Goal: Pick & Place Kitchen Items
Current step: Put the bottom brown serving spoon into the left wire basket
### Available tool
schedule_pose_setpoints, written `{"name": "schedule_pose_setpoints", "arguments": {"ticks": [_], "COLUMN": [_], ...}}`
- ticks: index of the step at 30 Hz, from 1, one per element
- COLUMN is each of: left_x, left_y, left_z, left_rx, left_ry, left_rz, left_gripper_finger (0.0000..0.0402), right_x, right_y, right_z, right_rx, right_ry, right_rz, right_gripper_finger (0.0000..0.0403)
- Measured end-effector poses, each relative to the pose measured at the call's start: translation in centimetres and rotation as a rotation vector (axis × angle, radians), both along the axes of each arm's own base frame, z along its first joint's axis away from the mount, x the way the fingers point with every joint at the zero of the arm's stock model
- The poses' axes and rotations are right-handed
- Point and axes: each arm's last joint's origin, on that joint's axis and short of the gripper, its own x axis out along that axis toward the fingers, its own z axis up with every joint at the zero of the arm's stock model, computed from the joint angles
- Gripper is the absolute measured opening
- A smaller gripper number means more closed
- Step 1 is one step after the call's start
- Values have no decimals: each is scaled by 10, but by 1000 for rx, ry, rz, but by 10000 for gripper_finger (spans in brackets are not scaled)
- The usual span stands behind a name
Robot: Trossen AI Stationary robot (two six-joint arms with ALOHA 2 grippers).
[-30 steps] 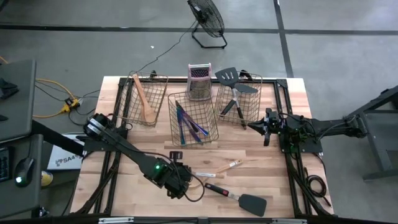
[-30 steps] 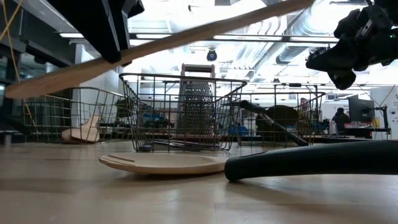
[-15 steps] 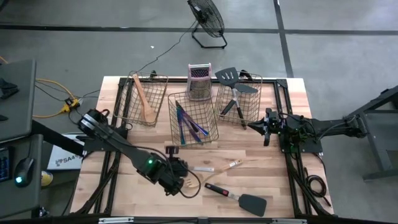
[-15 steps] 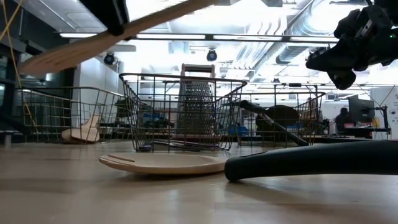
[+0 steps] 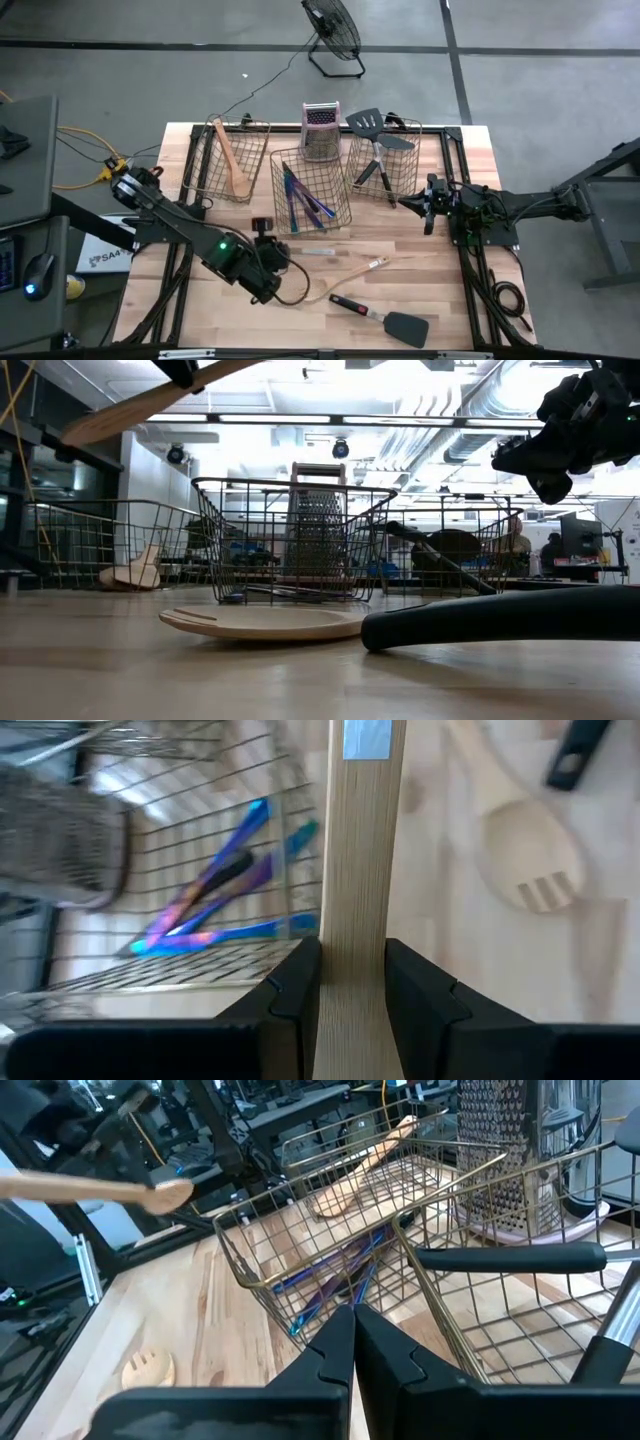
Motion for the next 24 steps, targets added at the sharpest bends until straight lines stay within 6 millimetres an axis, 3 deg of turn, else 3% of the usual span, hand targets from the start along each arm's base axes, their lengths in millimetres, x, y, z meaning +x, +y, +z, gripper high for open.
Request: {"name": "schedule_pose_setpoints", "arguments": {"ticks": [11,24], "left_x": [-10,-33], "left_y": [39,122], "left_z": [16,44], "left_rx": [87,127], "left_ry": [13,-10], "left_rz": [133,515], "left_gripper_finger": [86,86], "right_x": [0,0], "right_y": [0,0], "right_z": [0,0], "right_rx": [0,0], "right_ry": [0,1], "right_rz": [0,0], "right_gripper_finger": [2,2]}}
